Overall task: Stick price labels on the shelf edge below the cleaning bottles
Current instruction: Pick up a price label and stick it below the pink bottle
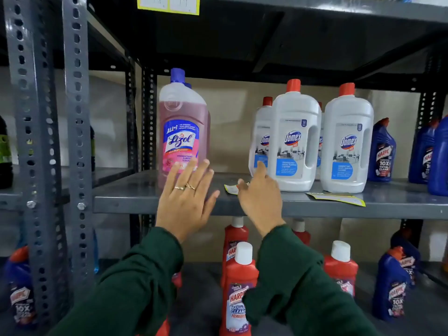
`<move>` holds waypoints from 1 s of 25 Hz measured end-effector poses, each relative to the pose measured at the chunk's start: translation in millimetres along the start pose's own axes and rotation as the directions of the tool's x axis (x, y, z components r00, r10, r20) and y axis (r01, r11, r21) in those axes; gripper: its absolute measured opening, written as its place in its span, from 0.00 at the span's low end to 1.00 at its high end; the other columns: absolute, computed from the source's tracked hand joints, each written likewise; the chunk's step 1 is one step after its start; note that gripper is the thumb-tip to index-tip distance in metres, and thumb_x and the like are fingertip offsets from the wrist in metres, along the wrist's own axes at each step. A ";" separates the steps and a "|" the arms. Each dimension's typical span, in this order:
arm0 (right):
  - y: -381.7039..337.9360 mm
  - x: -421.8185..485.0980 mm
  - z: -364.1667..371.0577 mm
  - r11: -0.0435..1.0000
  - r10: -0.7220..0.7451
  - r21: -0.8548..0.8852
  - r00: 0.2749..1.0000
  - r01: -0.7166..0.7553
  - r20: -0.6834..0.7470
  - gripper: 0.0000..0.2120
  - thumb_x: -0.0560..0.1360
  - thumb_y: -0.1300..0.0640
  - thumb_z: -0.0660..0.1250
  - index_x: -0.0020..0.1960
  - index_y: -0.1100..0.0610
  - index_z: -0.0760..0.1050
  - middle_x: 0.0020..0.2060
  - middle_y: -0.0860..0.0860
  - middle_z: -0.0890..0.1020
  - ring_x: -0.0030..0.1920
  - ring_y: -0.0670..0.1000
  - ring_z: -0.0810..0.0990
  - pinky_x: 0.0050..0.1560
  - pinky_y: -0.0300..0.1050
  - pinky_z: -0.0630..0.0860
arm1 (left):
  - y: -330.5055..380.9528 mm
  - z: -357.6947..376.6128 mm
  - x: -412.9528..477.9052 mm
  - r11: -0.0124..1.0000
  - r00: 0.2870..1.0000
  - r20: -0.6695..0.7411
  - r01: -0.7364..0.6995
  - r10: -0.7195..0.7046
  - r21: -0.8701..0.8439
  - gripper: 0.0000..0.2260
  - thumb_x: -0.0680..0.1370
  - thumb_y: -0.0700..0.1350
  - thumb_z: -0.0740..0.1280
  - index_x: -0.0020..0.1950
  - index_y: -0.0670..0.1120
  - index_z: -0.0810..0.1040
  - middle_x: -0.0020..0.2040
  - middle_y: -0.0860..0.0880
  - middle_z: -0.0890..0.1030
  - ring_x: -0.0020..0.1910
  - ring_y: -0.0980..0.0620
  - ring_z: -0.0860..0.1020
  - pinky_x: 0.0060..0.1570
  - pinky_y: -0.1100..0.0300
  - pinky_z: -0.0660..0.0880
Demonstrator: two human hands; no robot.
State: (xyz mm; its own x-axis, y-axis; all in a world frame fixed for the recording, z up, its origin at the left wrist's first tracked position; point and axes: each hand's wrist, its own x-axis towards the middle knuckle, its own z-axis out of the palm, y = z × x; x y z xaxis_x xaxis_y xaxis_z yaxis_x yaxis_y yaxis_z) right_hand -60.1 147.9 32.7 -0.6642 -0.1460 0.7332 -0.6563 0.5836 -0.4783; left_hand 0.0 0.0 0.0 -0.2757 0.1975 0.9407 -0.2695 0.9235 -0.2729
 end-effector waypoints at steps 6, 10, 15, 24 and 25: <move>-1.7 11.0 5.0 0.987 0.144 -0.082 0.986 -0.138 0.079 0.21 0.71 0.63 0.64 0.59 0.70 0.62 0.51 0.67 0.78 0.54 0.67 0.75 0.55 0.57 0.74 | -3.5 5.7 -34.0 1.000 0.993 0.112 -0.028 0.027 0.008 0.17 0.78 0.51 0.56 0.59 0.41 0.73 0.53 0.44 0.82 0.50 0.44 0.79 0.62 0.47 0.70; -3.3 9.4 6.5 0.992 0.122 -0.017 0.992 -0.122 -0.029 0.14 0.70 0.67 0.63 0.53 0.67 0.64 0.49 0.65 0.78 0.50 0.67 0.77 0.50 0.57 0.74 | -0.8 1.4 -31.6 1.000 0.990 0.141 0.006 -0.007 0.009 0.16 0.78 0.52 0.55 0.55 0.42 0.73 0.49 0.44 0.82 0.46 0.43 0.79 0.52 0.50 0.73; 0.8 3.0 10.0 0.957 0.159 0.271 0.965 -0.099 -0.209 0.13 0.69 0.69 0.63 0.53 0.61 0.67 0.50 0.60 0.79 0.50 0.62 0.77 0.48 0.52 0.72 | 2.0 -4.3 -30.7 0.999 0.972 0.230 0.042 -0.037 -0.017 0.16 0.78 0.51 0.55 0.55 0.42 0.74 0.50 0.43 0.82 0.48 0.43 0.78 0.52 0.50 0.73; 10.6 -21.8 2.0 0.850 -0.169 0.493 0.983 0.185 -0.077 0.06 0.72 0.62 0.67 0.49 0.60 0.80 0.59 0.51 0.75 0.53 0.40 0.72 0.52 0.20 0.64 | 3.2 -40.5 -18.4 0.780 0.940 0.185 0.341 -0.286 -0.525 0.29 0.79 0.52 0.57 0.72 0.41 0.48 0.74 0.35 0.54 0.73 0.45 0.52 0.71 0.64 0.50; 6.7 -27.0 2.7 0.853 -0.257 0.449 0.963 0.265 -0.081 0.06 0.72 0.62 0.67 0.49 0.60 0.80 0.56 0.52 0.77 0.51 0.43 0.73 0.51 0.20 0.64 | -0.6 -44.8 -18.6 0.824 0.956 0.134 0.291 -0.259 -0.486 0.26 0.79 0.52 0.57 0.71 0.42 0.51 0.73 0.34 0.54 0.73 0.44 0.52 0.71 0.60 0.50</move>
State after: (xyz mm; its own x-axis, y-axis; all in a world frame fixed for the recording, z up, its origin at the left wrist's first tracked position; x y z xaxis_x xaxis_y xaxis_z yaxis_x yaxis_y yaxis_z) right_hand -47.5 153.6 8.4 -0.4420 -0.2256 0.8682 -0.8970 0.1003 -0.4306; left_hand 46.6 10.5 -8.3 -0.3173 -0.0945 0.9436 0.1465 0.9782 0.1473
